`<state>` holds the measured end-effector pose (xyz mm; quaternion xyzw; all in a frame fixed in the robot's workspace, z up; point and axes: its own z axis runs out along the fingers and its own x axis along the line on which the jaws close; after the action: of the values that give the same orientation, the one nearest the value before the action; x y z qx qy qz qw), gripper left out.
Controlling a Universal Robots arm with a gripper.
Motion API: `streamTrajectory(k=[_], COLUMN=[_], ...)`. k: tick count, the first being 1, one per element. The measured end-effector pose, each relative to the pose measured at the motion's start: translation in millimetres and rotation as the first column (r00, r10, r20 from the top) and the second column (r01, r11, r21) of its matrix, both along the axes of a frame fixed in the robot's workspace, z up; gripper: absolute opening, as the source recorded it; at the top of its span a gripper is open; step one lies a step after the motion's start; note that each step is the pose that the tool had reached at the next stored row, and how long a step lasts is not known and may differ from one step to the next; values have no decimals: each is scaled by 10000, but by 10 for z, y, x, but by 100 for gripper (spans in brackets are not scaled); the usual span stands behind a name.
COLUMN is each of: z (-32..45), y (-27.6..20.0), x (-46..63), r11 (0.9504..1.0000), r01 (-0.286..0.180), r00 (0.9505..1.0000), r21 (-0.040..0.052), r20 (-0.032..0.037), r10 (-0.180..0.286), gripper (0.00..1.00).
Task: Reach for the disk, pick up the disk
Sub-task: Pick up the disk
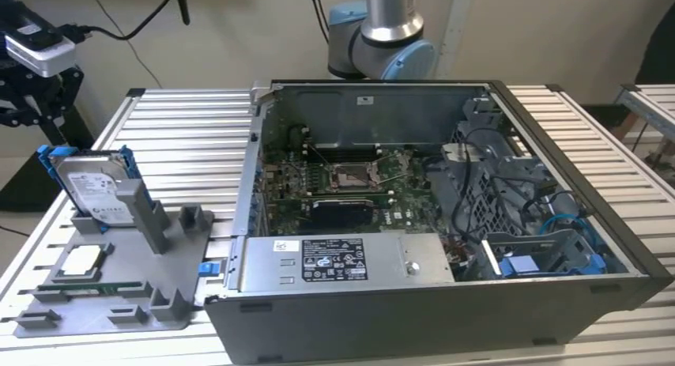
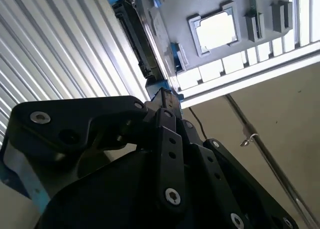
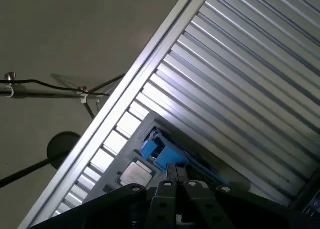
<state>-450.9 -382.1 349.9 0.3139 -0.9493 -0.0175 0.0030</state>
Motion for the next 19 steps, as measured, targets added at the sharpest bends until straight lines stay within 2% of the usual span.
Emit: streamTrajectory(k=[2,5,7,10,15,19], z=[0,0,0,0,0,0], y=[0,0,0,0,0,0], x=[0,0,0,0,0,0], r11=[9994,9959,9920,9837,9638,9408], r01=[-353,-909,-1261,-1797,-2668,-3389], r00=[9994,9959,9920,9837,9638,9408], r21=[0,-1,0,-1,0,-2], r20=[0,1,1,2,3,7], r10=[353,909,1261,1797,2668,3389], gripper=[0,0,0,0,0,0])
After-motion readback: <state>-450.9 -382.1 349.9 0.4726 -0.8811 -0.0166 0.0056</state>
